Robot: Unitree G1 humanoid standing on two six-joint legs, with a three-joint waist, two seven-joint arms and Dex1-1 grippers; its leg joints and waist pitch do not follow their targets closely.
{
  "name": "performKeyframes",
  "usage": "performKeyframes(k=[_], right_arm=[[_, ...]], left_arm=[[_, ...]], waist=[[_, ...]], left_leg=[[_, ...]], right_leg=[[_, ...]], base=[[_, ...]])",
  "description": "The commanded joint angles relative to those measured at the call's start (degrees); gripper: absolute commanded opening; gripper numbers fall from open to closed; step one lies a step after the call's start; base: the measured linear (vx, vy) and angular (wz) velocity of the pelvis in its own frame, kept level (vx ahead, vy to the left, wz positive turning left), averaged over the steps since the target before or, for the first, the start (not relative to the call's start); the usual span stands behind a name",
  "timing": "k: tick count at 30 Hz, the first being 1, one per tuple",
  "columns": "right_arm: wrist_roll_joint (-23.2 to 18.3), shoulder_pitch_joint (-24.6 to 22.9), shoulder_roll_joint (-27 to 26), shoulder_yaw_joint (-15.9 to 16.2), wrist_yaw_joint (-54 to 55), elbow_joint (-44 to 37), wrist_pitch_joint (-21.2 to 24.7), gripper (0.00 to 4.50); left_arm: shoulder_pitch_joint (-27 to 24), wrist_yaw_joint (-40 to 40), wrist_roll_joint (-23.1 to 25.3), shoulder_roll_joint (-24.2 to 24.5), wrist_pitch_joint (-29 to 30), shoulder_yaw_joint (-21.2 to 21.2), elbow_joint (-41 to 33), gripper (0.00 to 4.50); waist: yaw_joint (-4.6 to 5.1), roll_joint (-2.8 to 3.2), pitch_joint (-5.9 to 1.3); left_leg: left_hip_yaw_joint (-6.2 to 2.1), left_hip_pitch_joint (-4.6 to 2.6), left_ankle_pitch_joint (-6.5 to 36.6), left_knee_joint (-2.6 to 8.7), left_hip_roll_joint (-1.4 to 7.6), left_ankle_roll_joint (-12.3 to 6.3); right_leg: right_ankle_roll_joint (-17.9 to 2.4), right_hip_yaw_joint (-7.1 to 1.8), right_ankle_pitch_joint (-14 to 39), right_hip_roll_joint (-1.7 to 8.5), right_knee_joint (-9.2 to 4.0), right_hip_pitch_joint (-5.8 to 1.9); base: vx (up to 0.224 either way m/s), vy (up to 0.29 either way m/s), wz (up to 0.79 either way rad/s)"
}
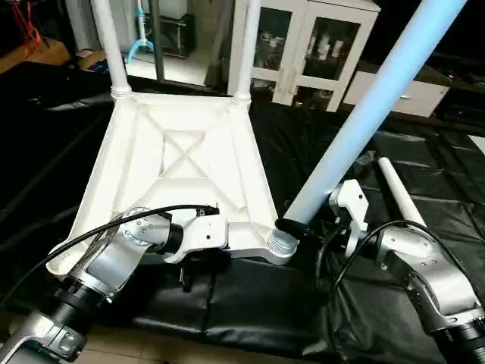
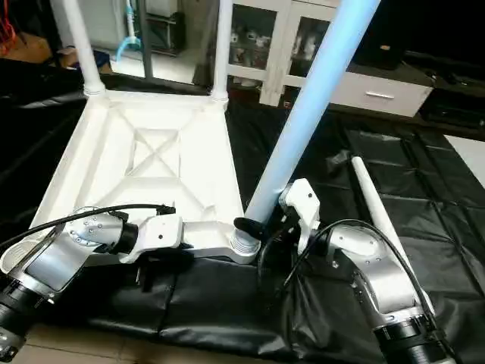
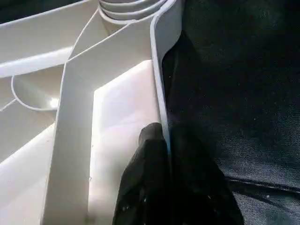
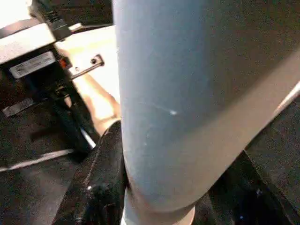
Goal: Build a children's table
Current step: Pick table leg
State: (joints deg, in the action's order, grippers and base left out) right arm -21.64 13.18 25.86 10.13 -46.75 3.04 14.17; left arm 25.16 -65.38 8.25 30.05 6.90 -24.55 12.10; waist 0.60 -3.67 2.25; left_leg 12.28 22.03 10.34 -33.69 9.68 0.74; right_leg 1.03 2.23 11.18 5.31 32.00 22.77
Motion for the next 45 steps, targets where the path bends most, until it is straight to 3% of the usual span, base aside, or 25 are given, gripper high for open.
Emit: performKeyframes(k=[1, 4, 7, 9, 12, 13, 15, 18, 21, 23, 24, 25, 26, 27, 28, 29, 30, 31, 32, 33, 34, 35, 38, 41, 45], right_arm=[[7.99, -2.26, 1.78, -1.57, 8.06, 9.80, 4.02, 1.82], [8.50, -2.37, -0.55, -3.66, 15.21, 9.32, 6.63, 1.82], [9.43, -3.96, -3.08, -5.63, 22.76, 5.65, 10.37, 1.82], [11.20, -6.39, -6.31, -8.01, 31.28, 0.62, 14.71, 1.82], [12.46, -7.61, -8.32, -9.13, 35.99, -1.74, 16.80, 1.82], [13.64, -8.27, -10.55, -9.94, 40.53, -3.02, 17.74, 1.82], [13.64, -8.27, -10.55, -9.94, 40.53, -3.02, 17.74, 1.82], [13.64, -8.27, -10.55, -9.94, 40.53, -3.02, 17.74, 1.82], [13.64, -8.27, -10.55, -9.94, 40.53, -3.02, 17.74, 1.82], [14.47, -7.74, -16.07, -13.58, 51.79, 0.25, 15.75, 1.82], [14.43, -7.67, -16.39, -13.86, 52.46, 0.54, 15.60, 1.82], [14.24, -7.37, -17.63, -14.94, 55.01, 1.68, 15.02, 1.82], [14.42, -6.92, -18.24, -15.36, 56.67, 2.06, 14.72, 1.82], [14.42, -6.92, -18.24, -15.36, 56.67, 2.06, 14.72, 1.82], [14.53, -6.66, -18.18, -15.02, 56.65, 1.57, 14.97, 1.82], [14.53, -6.43, -18.18, -14.73, 56.49, 1.16, 15.03, 1.82], [14.54, -6.14, -18.11, -14.29, 56.22, 0.64, 15.16, 1.82], [14.57, -5.93, -18.03, -13.94, 55.99, 0.27, 15.24, 1.82], [14.41, -5.50, -17.79, -13.30, 55.13, -0.22, 15.21, 1.82], [14.41, -5.50, -17.79, -13.30, 55.13, -0.22, 15.21, 1.82], [14.64, -5.14, -17.66, -12.73, 54.75, -0.54, 15.26, 1.82], [14.73, -4.84, -17.70, -12.44, 54.57, -0.77, 15.21, 1.82], [14.61, -4.50, -17.84, -12.03, 55.21, -0.48, 14.99, 1.82], [14.13, -4.43, -17.71, -11.14, 54.42, -0.53, 15.20, 1.82], [13.77, -4.39, -17.55, -9.75, 52.52, -0.77, 15.92, 1.82]], left_arm=[[-0.49, -1.78, -1.29, -1.16, -1.03, -1.72, -4.33, 0.00], [-0.67, -0.61, -1.99, -1.63, 2.31, -0.78, -5.55, 0.00], [-1.46, 1.16, -1.27, -1.33, 6.94, 0.22, -7.36, 0.00], [-2.49, 3.62, -0.98, -1.61, 14.22, 1.99, -10.57, 0.00], [-2.84, 5.66, -0.18, -2.41, 18.45, 2.76, -12.63, 0.00], [-2.59, 10.23, 2.82, -4.79, 24.00, 3.27, -14.36, 0.00], [-2.59, 10.23, 2.82, -4.79, 24.00, 3.27, -14.36, 0.00], [-2.59, 10.23, 2.82, -4.79, 24.00, 3.27, -14.36, 0.00], [-2.59, 10.23, 2.82, -4.79, 24.00, 3.27, -14.36, 0.00], [-0.46, 21.21, 7.56, -13.43, 33.98, 4.97, -15.43, 0.00], [-0.34, 21.72, 7.74, -13.88, 34.40, 5.04, -15.44, 0.00], [0.13, 23.55, 8.33, -15.49, 35.82, 5.26, -15.46, 0.00], [0.37, 24.65, 8.60, -15.72, 36.49, 5.06, -15.61, 0.00], [0.37, 24.65, 8.60, -15.72, 36.49, 5.06, -15.61, 0.00], [0.36, 24.67, 8.44, -15.20, 37.00, 4.73, -16.01, 0.00], [0.35, 24.73, 8.39, -14.74, 37.31, 4.47, -16.35, 0.00], [0.39, 24.83, 8.19, -14.45, 37.94, 4.29, -16.73, 0.00], [0.42, 24.90, 8.05, -14.24, 38.38, 4.16, -17.00, 0.00], [0.51, 24.89, 7.94, -14.08, 38.75, 4.10, -17.24, 0.00], [0.51, 24.89, 7.94, -14.08, 38.75, 4.10, -17.24, 0.00], [0.58, 25.09, 8.28, -14.21, 39.47, 3.95, -17.61, 0.00], [0.65, 25.22, 8.65, -14.37, 40.01, 3.87, -17.81, 0.00], [0.79, 25.77, 9.40, -14.86, 40.98, 3.70, -17.88, 0.00], [1.10, 26.37, 8.50, -14.22, 41.32, 3.04, -17.92, 0.00], [1.09, 25.99, 7.96, -13.37, 40.87, 2.41, -17.98, 0.00]], waist=[[1.10, 0.90, -0.90], [1.92, 0.66, -0.91], [2.75, 1.32, -0.72], [3.05, 1.25, -0.60], [3.93, 1.31, -0.37], [4.10, 1.80, -0.32], [3.97, 1.64, -0.22], [4.13, 1.60, 0.00], [4.06, 1.39, 0.00], [4.24, 1.40, 0.20], [4.20, 1.43, 0.22], [4.22, 1.63, 0.16], [3.54, 2.22, 0.31], [1.95, 2.45, 0.84], [-1.37, 1.60, 0.13], [0.44, -2.29, -1.75], [0.25, -0.96, -0.63], [0.04, -0.83, -0.94], [-0.13, 0.50, -1.38], [0.11, 1.25, -1.68], [0.98, 1.29, -2.28], [1.58, 1.30, -2.05], [1.34, 1.05, -1.83], [1.21, 0.89, -1.69], [1.20, 0.93, -1.87]], left_leg=[[-4.02, -2.77, 41.48, 6.37, 3.91, 7.14], [-4.45, -2.76, 43.35, 6.50, 3.80, 7.42], [-5.41, -2.29, 47.26, 7.49, 3.77, 8.73], [-5.26, -2.52, 48.10, 7.82, 3.69, 9.17], [-5.24, -2.56, 49.07, 8.01, 3.61, 8.79], [-5.04, -2.70, 49.90, 8.32, 3.59, 8.73], [-4.40, -3.03, 48.44, 8.39, 3.58, 8.34], [-4.56, -3.10, 48.07, 8.14, 3.40, 7.71], [-4.57, -3.65, 45.08, 7.37, 3.15, 7.19], [-4.62, -3.40, 45.43, 8.00, 3.64, 7.89], [-4.49, -3.58, 45.56, 8.05, 3.67, 8.13], [-4.25, -3.55, 47.17, 8.82, 3.78, 8.24], [-3.74, -0.41, 50.22, 12.57, 4.93, 8.44], [-2.66, 2.92, 53.27, 15.97, 5.67, 8.56], [0.89, 2.29, 46.61, 15.36, 4.70, 6.59], [-1.10, -4.74, 30.66, 3.36, 2.10, 6.26], [-3.64, -5.41, 21.64, -3.43, 1.69, 3.60], [-6.87, 0.76, 6.52, -2.83, 1.05, 1.81], [-6.85, 2.01, 5.62, 3.21, 3.18, 6.20], [-6.73, -0.07, 10.81, 4.43, 3.89, 7.75], [-6.98, -1.50, 11.12, 4.47, 4.53, 9.23], [-6.11, -1.06, 14.07, 4.95, 3.89, 9.07], [-4.72, -0.72, 19.91, 4.97, 3.24, 7.17], [-4.50, -0.46, 21.53, 4.97, 3.22, 6.56], [-4.45, -0.31, 20.21, 4.97, 3.27, 6.68]], right_leg=[[-3.34, -1.45, 34.19, 2.83, -5.25, 1.64], [-3.22, -1.05, 35.18, 2.76, -5.39, 1.46], [-3.05, -0.06, 34.14, 2.47, -5.15, 0.55], [-3.66, 0.00, 32.74, 2.43, -5.25, 0.88], [-3.39, 0.62, 33.25, 2.45, -5.37, 0.54], [-3.60, 1.07, 31.52, 2.24, -5.12, 0.26], [-3.92, 1.02, 30.06, 2.23, -5.27, 0.52], [-2.98, 1.46, 32.93, 2.66, -5.93, 0.14], [-2.98, 1.01, 33.89, 3.35, -6.89, 0.59], [-3.32, 1.13, 32.42, 3.00, -6.45, 0.36], [-3.61, 1.36, 31.33, 2.73, -6.40, 0.63], [-3.42, 2.58, 29.19, 1.76, -5.96, 0.02], [-4.20, 2.94, 21.11, 0.42, -0.49, -3.41], [-3.91, 3.18, 15.98, -0.47, 5.40, -6.01], [-2.39, 1.22, 12.30, -0.41, 6.81, -4.97], [-0.91, -2.73, 37.12, 5.07, -3.67, 3.07], [-1.49, -5.33, 49.49, 10.47, -8.26, 4.95], [-2.13, -6.70, 50.92, 10.36, -6.25, -1.02], [-4.23, -2.59, 33.17, 5.17, -2.47, -2.88], [-4.49, -1.33, 23.12, 1.74, -1.07, -0.92], [-5.29, -1.18, 10.97, 0.81, 0.10, -0.61], [-8.77, -1.13, -1.06, 1.08, 0.03, -1.61], [-9.05, -1.83, 7.45, 1.90, -1.43, -1.55], [-7.06, -2.20, 14.60, 2.15, -2.09, -1.15], [-6.68, -2.29, 12.53, 1.88, -1.83, -1.14]], base=[[0.000, 0.000, 0.00], [0.000, 0.000, 0.00], [0.000, 0.000, 0.00], [0.000, 0.000, 0.00], [0.000, 0.000, 0.00], [0.000, 0.000, 0.00], [0.000, 0.000, 0.00], [0.000, 0.000, 0.00], [0.000, 0.000, 0.00], [0.000, 0.000, 0.00], [0.000, 0.000, 0.00], [0.000, 0.000, 0.00], [-0.079, 0.009, -0.01], [-0.079, 0.009, -0.01], [0.000, 0.000, 0.00], [0.070, -0.131, 0.11], [0.070, -0.131, 0.11], [0.101, -0.086, -0.20], [0.071, 0.023, -0.30], [0.071, 0.023, -0.30], [0.000, 0.000, 0.00], [0.000, 0.000, 0.00], [0.000, 0.000, 0.00], [0.000, 0.000, 0.00], [0.000, 0.000, 0.00]])
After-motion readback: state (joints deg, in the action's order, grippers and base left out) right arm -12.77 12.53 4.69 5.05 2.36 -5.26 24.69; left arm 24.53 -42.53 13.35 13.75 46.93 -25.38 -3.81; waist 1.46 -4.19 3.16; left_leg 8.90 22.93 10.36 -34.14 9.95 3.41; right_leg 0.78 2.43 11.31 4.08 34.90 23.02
